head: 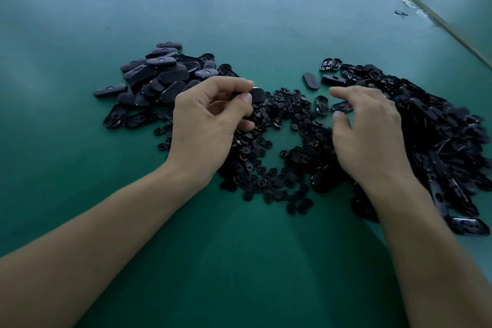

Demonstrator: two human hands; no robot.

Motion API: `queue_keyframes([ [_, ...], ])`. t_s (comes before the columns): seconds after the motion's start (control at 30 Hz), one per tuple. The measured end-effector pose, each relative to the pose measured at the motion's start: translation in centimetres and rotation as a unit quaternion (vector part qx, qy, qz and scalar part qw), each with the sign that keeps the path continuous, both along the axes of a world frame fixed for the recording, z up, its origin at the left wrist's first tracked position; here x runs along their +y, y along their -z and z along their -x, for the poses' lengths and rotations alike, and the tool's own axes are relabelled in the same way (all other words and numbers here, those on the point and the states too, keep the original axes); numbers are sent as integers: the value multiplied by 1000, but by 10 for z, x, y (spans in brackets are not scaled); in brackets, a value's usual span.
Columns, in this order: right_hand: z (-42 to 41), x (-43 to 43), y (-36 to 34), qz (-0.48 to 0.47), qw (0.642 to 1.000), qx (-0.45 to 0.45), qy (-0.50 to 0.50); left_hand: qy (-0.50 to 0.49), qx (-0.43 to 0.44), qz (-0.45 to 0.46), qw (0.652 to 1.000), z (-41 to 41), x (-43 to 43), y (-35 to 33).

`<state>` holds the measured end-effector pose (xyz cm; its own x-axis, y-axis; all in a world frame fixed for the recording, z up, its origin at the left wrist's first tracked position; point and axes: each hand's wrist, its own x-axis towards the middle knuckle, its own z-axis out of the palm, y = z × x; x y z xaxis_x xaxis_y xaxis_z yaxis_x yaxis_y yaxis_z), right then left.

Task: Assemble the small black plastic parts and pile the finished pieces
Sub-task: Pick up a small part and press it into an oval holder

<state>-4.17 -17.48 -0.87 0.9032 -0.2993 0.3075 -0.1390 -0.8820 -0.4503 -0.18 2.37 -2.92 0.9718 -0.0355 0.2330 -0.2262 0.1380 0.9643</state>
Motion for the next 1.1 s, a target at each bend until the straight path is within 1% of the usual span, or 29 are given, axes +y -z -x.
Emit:
queue_keyframes([
  [0.07, -2, -5, 0, 48, 997, 55, 24, -18, 21, 14, 1000, -1, -1, 0],
  [0.17, -2, -1, 0, 59, 992, 109, 17, -50, 55, 23, 997, -3, 0, -1],
  [0.23, -2, -1, 1, 65, 991, 118, 14, -67, 69, 19, 995, -5, 1, -1],
  [0.37, 1, -4, -1, 57, 995, 77, 32, -72, 100, 36, 992, -8, 3, -1],
  [0.53, 1, -4, -3, 16, 998, 44, 47, -77, 92, 19, 993, -10, 3, 1],
  [0.63, 2, -4, -3, -9, 998, 11, 59, -80, 73, 1, 994, -9, 3, 3],
  [0.77, 2, -7, -4, -3, 995, -67, 74, -68, 18, -31, 997, -5, 4, 5],
  [0.83, 3, -2, -6, -52, 992, -109, 37, -53, -18, -62, 996, -2, 3, 3],
  [0.9, 5, 6, -6, -180, 976, -120, -27, -17, -46, -90, 995, 1, 1, 2],
  [0.97, 7, 17, -6, -326, 935, -99, -96, 31, -53, -91, 994, 6, -2, 1],
  [1.0, 8, 22, -6, -375, 914, -89, -128, 48, -50, -90, 994, 7, -3, 0],
  [1.03, 9, 26, -5, -406, 897, -82, -155, 60, -44, -89, 993, 8, -3, -1],
  [1.1, 10, 30, -4, -434, 877, -76, -193, 77, -36, -92, 992, 10, -4, -2],
])
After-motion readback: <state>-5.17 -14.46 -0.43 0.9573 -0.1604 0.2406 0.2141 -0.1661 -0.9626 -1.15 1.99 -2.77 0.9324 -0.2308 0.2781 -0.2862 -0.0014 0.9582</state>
